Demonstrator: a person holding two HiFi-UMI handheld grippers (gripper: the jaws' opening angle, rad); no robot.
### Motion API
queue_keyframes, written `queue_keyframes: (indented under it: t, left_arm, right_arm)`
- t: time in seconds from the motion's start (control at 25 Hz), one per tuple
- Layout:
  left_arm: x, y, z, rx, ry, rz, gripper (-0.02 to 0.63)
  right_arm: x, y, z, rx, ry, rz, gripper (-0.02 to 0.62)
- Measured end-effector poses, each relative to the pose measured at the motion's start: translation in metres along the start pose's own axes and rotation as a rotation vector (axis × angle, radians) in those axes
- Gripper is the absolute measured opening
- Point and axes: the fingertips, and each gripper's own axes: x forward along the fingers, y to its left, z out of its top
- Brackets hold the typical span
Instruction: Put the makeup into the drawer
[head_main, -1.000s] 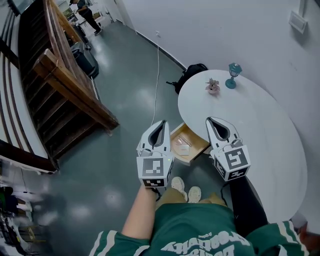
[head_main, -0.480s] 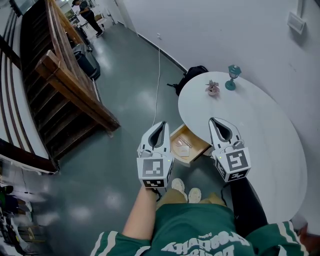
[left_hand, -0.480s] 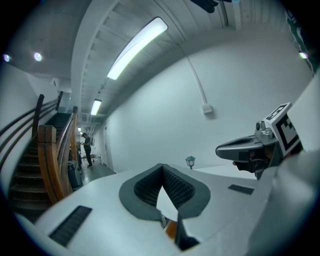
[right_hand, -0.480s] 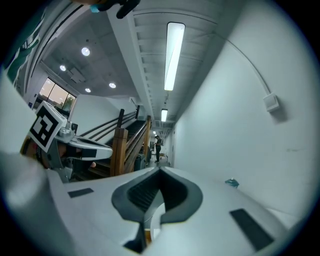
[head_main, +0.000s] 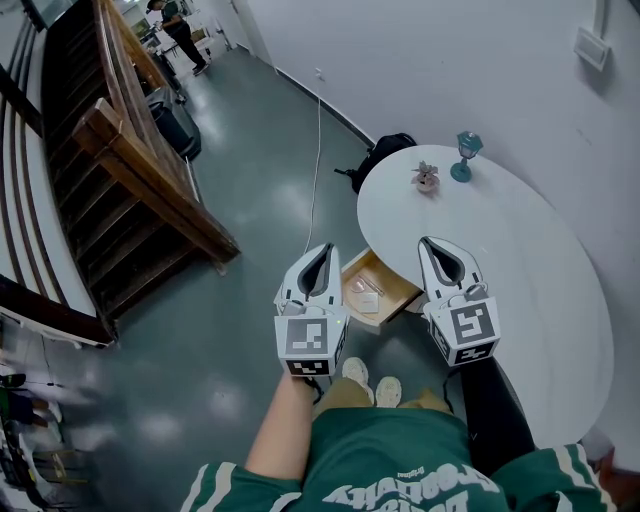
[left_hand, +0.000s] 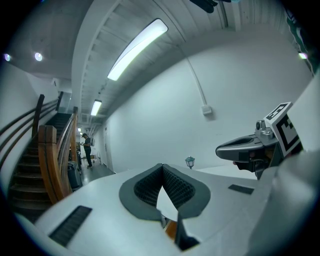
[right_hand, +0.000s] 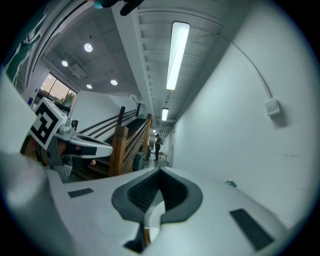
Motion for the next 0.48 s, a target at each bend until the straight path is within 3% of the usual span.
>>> queue_keyframes:
  t: [0.48]
  left_arm:
    - [-0.01,0.006,-0.003,0.001,0.003,-0.002,0.0]
  right_arm:
    - [-0.002,0.014,0.003,-0.01,0.0,0.003,0.003]
